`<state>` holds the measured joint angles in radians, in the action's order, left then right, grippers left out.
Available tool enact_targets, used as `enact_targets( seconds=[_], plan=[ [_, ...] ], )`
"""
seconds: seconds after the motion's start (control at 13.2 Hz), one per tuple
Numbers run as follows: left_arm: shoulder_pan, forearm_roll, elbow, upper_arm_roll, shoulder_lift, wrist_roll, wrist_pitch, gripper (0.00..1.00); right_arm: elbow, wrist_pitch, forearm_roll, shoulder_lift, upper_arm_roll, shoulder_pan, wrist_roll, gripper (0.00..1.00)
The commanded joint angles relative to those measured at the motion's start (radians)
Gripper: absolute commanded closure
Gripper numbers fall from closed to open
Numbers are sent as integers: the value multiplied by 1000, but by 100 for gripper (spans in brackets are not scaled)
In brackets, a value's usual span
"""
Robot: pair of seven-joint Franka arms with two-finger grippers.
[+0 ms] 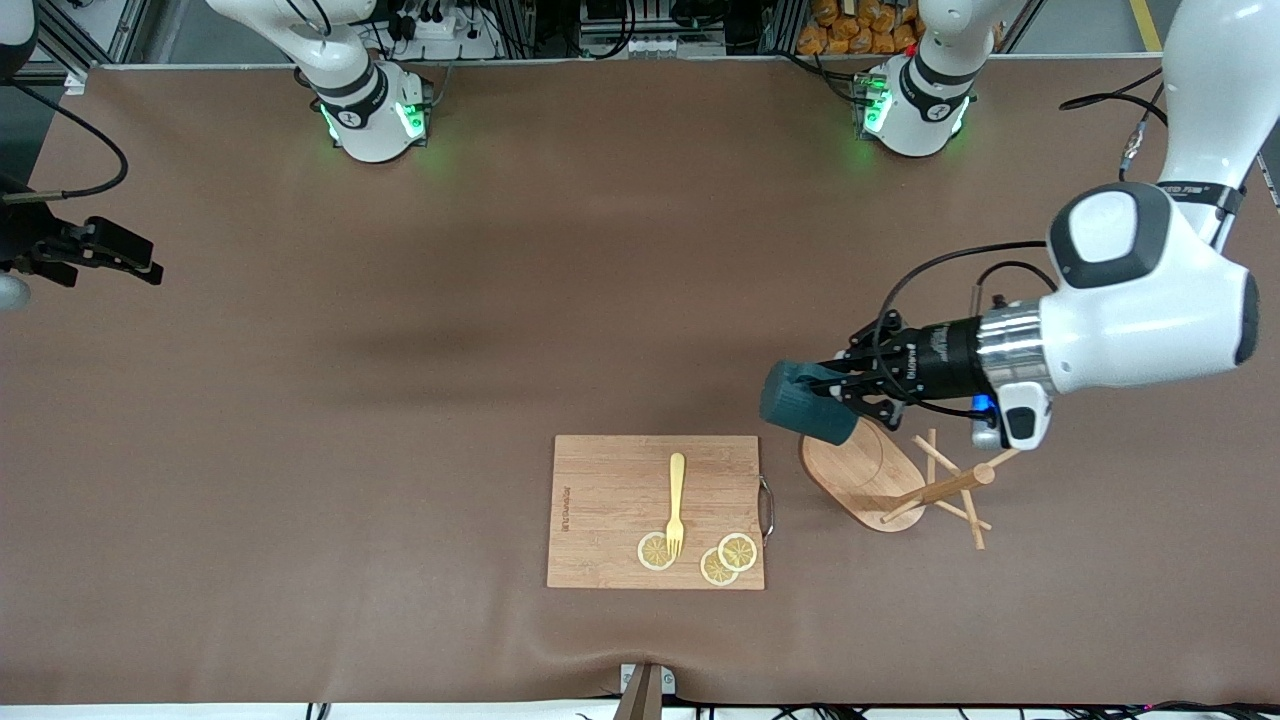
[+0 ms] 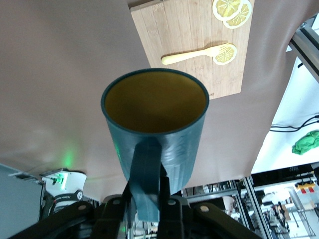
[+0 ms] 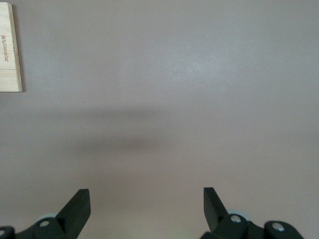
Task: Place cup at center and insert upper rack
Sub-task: 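Tilt the mug and move it toward the mug-tree peg with the left gripper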
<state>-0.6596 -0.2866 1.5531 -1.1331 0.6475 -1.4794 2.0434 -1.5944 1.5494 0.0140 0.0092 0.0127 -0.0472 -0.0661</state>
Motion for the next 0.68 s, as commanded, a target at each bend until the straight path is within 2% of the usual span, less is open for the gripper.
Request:
enact_targets(
  seconds=[0.0,0.38,0.61],
  plan=[
    [-64,-75,8,-20,23,91,-49,100,10,-9,-2,6,3,9,8,0],
    [-139,-172,8,-10,66,232,-103,100,7,-9,-2,6,4,6,8,0],
    [-141,-224,7,39,75,306,-127,100,7,-9,-2,6,3,7,9,0]
  ],
)
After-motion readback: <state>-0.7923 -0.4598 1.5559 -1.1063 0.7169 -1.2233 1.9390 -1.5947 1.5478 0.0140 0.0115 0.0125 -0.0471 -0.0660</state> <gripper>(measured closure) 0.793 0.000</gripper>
